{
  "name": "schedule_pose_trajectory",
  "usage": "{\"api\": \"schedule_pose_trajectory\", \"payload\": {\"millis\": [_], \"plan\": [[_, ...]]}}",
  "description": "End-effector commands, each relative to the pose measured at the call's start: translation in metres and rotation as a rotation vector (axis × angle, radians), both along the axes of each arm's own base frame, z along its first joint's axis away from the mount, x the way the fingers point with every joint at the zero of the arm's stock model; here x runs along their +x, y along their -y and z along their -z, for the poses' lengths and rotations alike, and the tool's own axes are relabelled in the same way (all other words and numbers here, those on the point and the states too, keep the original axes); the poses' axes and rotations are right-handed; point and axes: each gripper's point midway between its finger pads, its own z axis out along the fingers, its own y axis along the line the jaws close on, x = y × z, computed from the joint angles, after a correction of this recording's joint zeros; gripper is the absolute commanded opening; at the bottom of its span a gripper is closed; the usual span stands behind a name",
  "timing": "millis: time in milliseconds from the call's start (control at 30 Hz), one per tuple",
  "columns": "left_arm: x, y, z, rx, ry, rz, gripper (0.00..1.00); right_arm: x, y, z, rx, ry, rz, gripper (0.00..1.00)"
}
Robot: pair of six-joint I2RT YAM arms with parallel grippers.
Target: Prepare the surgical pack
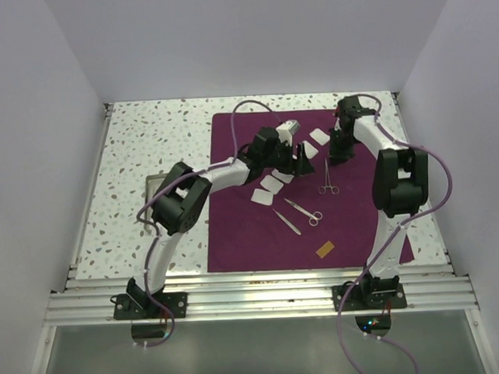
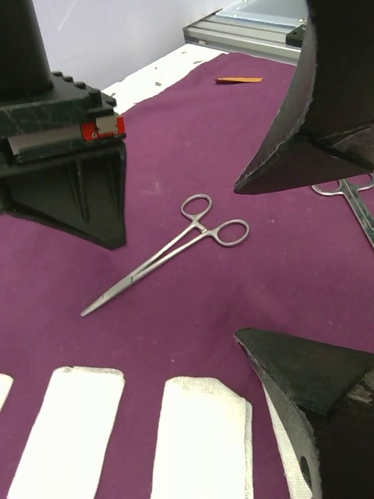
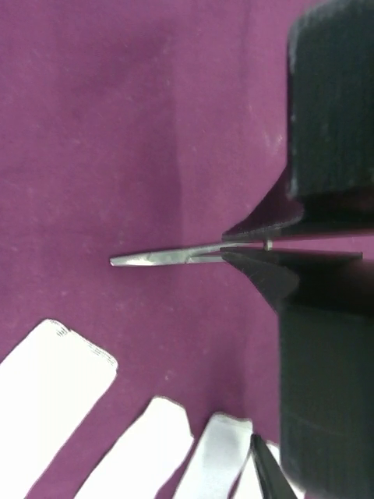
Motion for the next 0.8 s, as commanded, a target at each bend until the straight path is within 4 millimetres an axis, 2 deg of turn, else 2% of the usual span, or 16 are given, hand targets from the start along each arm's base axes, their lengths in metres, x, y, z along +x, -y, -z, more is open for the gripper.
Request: {"api": "schedule_pose_trajectory", "payload": {"millis": [0, 67, 133, 167, 200, 267, 300, 367, 400, 533, 767], "plan": [[0.007, 0.007, -0.050, -0.060, 0.099, -0.019, 0.73, -0.003, -0.012, -0.026, 0.042, 0.040, -0.007, 0.21], [0.006, 0.000, -0.055, -0.045, 0.109, -0.045, 0.73, -0.010, -0.017, -0.021, 0.032, 0.017, -0.011, 0.34], [-0.001, -0.009, -0.061, -0.018, 0.117, -0.056, 0.73, -0.017, -0.022, -0.015, 0.010, -0.008, -0.012, 0.42], [-0.003, -0.013, -0.070, -0.013, 0.132, -0.067, 0.74, -0.020, -0.020, -0.010, -0.012, -0.025, -0.006, 0.42], [-0.007, -0.018, -0.065, 0.014, 0.128, -0.062, 0.74, -0.021, -0.021, -0.007, -0.015, -0.030, -0.009, 0.42], [-0.012, -0.024, -0.069, 0.028, 0.135, -0.059, 0.74, -0.023, -0.022, 0.003, -0.016, -0.047, -0.001, 0.41], [-0.016, -0.028, -0.064, 0.040, 0.127, -0.058, 0.74, -0.022, -0.022, 0.004, -0.032, -0.043, -0.002, 0.41], [-0.020, -0.031, -0.067, 0.037, 0.129, -0.054, 0.74, -0.018, -0.019, 0.007, -0.068, -0.042, 0.005, 0.39], [-0.023, -0.033, -0.060, 0.045, 0.113, -0.054, 0.74, -0.018, -0.017, 0.015, -0.085, -0.056, 0.010, 0.38], [-0.030, -0.036, -0.061, 0.032, 0.101, -0.047, 0.74, -0.017, -0.011, 0.021, -0.125, -0.068, 0.027, 0.33], [-0.033, -0.039, -0.065, 0.041, 0.116, -0.036, 0.73, -0.015, -0.010, 0.033, -0.137, -0.079, -0.005, 0.35]]}}
